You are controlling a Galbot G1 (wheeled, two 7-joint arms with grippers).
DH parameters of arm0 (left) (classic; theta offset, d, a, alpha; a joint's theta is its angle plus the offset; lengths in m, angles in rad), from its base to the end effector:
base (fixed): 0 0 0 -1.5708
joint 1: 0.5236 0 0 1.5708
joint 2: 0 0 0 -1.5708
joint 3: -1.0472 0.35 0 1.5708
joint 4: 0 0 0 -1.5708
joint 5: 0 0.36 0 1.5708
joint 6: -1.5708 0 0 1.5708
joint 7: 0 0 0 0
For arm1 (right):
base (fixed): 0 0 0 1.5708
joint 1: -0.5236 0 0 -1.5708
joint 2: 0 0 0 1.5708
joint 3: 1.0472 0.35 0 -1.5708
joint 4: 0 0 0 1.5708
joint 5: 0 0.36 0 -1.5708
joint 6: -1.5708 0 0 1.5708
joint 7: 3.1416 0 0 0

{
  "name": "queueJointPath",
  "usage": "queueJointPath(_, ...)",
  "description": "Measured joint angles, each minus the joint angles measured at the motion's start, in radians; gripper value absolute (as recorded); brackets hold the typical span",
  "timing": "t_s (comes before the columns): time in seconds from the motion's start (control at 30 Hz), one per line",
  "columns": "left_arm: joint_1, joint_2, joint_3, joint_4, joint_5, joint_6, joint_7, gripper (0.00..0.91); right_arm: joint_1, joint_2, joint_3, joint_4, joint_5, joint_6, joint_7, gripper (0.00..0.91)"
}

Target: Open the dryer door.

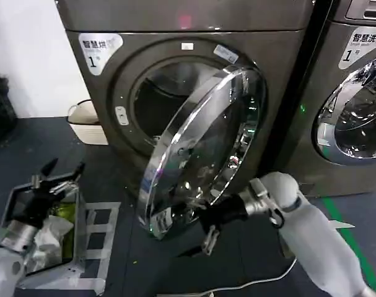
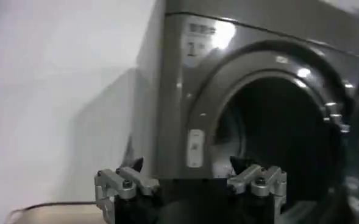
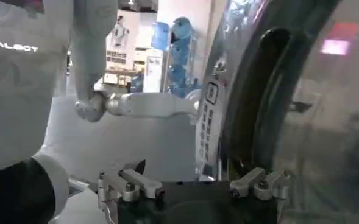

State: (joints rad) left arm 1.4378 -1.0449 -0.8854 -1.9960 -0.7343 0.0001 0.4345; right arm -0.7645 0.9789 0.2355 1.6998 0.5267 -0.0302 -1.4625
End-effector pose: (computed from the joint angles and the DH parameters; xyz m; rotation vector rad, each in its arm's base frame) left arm 0.2394 0.2015 -0.2240 0.5460 2.9078 -0.1150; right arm 0.4148 -0.0853 -0.2009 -2.3443 1.9278 -0.3157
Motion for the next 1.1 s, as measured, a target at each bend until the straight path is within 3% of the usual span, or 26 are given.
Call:
queueJointPath(0.37,-0.096,0.097,0.23,-0.016,-0.009,0.008,0.009,0.907,-0.157,-0.07,0.354,-0.05,0.052,0.053,0.0,0.907)
queueJointPath(0.43,-0.132,0.114,0.282,0.004,-0.009,0.005,0.009,0.907,-0.19,-0.071,0.43,-0.059,0.054,0.049,0.0,0.907)
queueJointPath(0.53,-0.199,0.124,0.367,0.038,-0.007,0.002,0.009,0.907,-0.23,-0.068,0.55,-0.068,0.0,0.036,0.001,0.907)
queueJointPath(0.73,-0.31,0.112,0.511,0.094,-0.009,-0.01,0.011,0.907,-0.291,-0.065,0.787,-0.085,0.014,-0.013,0.024,0.907)
queueJointPath(1.0,-0.398,0.129,0.652,0.095,-0.007,-0.002,0.04,0.907,-0.375,-0.023,1.048,-0.065,0.09,-0.05,0.332,0.907)
queueJointPath(1.1,-0.422,0.134,0.7,0.087,-0.007,-0.002,0.042,0.907,-0.411,0.01,1.137,-0.034,0.11,-0.1,0.496,0.907)
